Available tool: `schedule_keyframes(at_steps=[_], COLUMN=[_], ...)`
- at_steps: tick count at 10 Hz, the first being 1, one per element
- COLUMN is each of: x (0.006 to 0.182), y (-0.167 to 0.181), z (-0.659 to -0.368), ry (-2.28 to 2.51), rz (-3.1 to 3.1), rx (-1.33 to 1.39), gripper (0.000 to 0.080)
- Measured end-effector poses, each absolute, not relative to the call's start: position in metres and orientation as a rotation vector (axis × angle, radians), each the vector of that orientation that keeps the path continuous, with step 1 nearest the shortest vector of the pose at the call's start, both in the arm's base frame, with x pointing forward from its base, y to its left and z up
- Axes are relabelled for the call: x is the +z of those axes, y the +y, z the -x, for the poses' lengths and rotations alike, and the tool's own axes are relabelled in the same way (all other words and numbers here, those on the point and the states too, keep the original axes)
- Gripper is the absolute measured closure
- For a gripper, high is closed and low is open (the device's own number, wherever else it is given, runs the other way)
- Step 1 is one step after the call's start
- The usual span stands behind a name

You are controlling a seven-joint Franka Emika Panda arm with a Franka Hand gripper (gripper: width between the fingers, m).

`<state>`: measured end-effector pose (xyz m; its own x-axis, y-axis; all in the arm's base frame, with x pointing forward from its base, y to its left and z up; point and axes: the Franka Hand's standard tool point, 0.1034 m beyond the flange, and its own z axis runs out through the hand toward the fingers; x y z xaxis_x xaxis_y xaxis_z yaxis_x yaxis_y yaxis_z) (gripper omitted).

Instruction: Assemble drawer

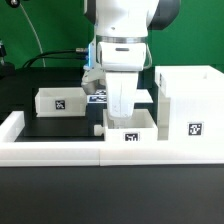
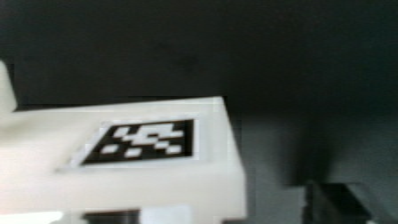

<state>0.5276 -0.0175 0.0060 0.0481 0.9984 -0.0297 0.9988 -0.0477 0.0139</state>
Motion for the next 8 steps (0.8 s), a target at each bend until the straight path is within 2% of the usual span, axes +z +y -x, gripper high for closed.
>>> schedule_keyframes(at_steps=[1,2,3,4,5,8], x=[0.0060,0.0060,0.0060,0.0061,0.0061,0.0062], y=[-0.0176,-0.0177,-0.0177,-0.0178,-0.0179,-0.0173], z=[-0.5276,-0.5276,-0.5276,-0.5276,-0.5276,-0.5276], ry=[2.146,2.146,2.146,2.146,2.146,2.142], rz=[-2.252,-2.252,-2.252,-2.252,-2.252,-2.255], rx=[-0.019,-0.019,-0.019,-0.019,-0.019,-0.017], gripper=[0.0414,0.0550,0.0725,0.0725,0.0759,0.0759])
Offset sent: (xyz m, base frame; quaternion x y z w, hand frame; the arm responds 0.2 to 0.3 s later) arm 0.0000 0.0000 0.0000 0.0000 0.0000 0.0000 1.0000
